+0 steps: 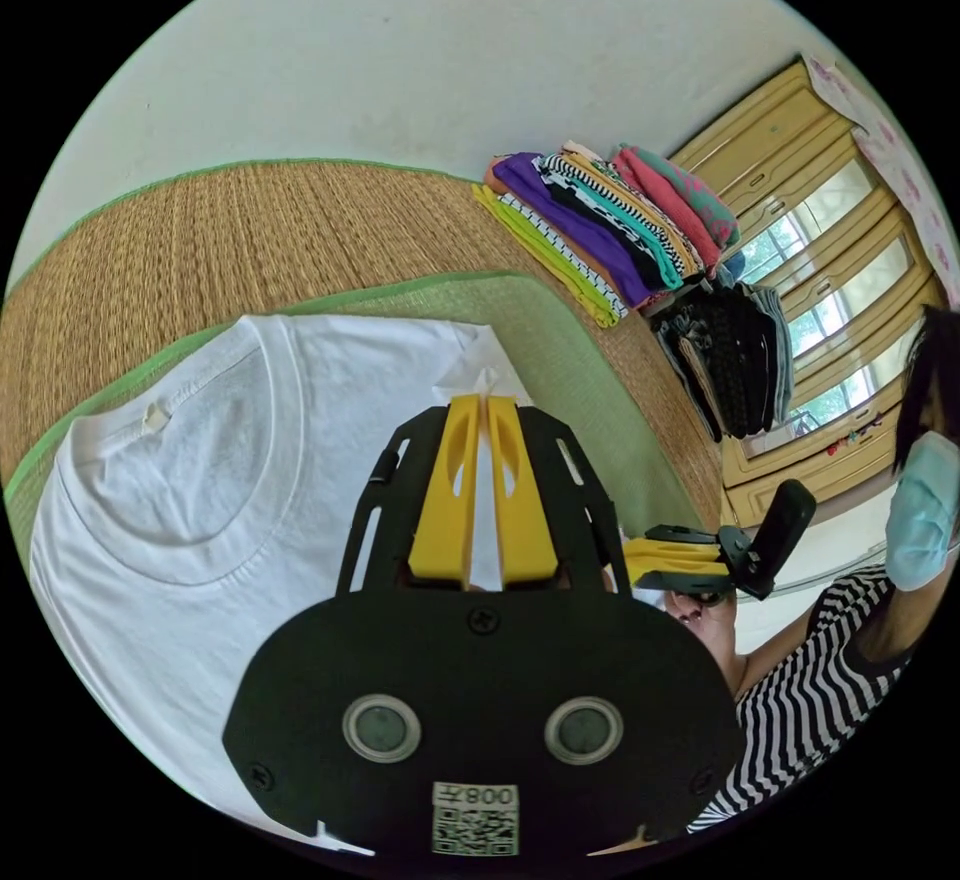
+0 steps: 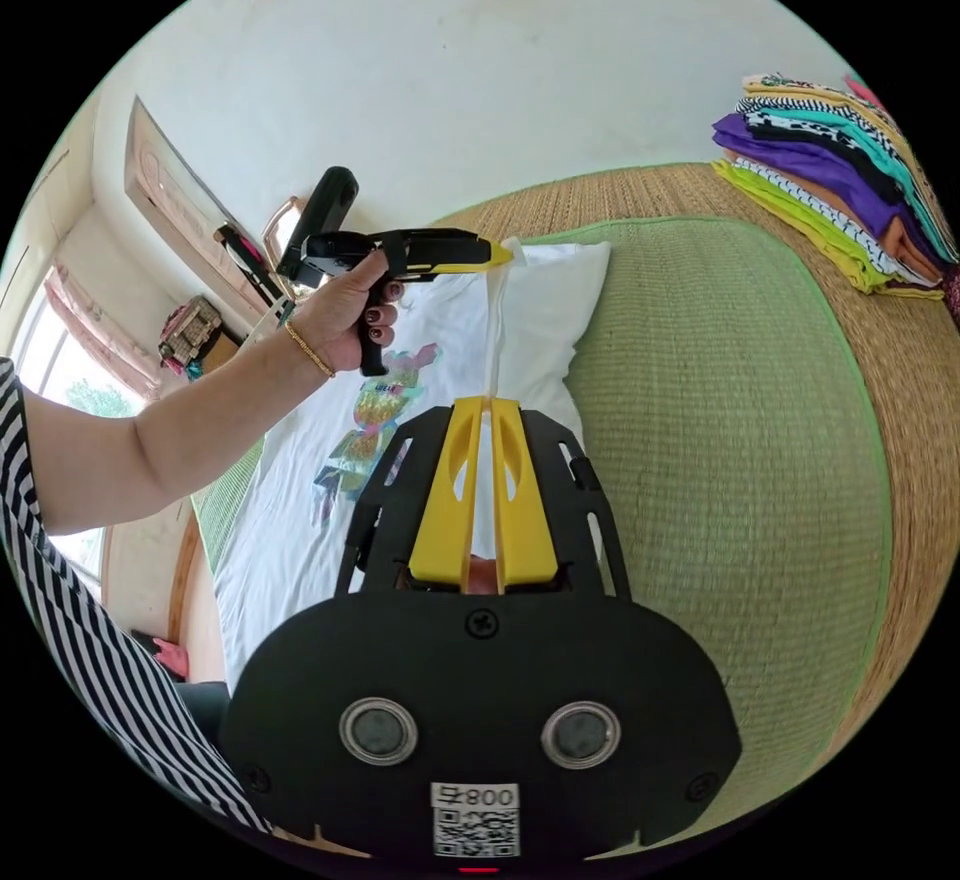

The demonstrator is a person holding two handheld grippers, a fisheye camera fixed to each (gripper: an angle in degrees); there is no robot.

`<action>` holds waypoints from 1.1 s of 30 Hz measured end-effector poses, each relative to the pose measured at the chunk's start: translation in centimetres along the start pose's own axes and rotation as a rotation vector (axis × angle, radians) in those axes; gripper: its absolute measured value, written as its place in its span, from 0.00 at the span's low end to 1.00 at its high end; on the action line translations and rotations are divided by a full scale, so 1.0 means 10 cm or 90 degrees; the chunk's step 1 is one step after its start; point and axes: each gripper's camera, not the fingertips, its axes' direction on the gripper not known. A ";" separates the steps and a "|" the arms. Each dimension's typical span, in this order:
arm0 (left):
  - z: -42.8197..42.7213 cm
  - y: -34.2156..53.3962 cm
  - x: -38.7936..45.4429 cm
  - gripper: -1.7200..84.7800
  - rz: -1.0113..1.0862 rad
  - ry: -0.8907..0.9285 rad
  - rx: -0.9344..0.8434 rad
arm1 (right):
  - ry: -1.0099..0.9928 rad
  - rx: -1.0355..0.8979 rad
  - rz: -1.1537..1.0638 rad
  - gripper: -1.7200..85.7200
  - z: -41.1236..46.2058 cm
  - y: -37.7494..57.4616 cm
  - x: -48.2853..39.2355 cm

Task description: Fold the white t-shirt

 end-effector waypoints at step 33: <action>0.17 -0.25 0.31 0.02 0.135 -0.084 -0.061 | -0.109 -0.094 -0.023 0.02 0.26 -0.50 0.17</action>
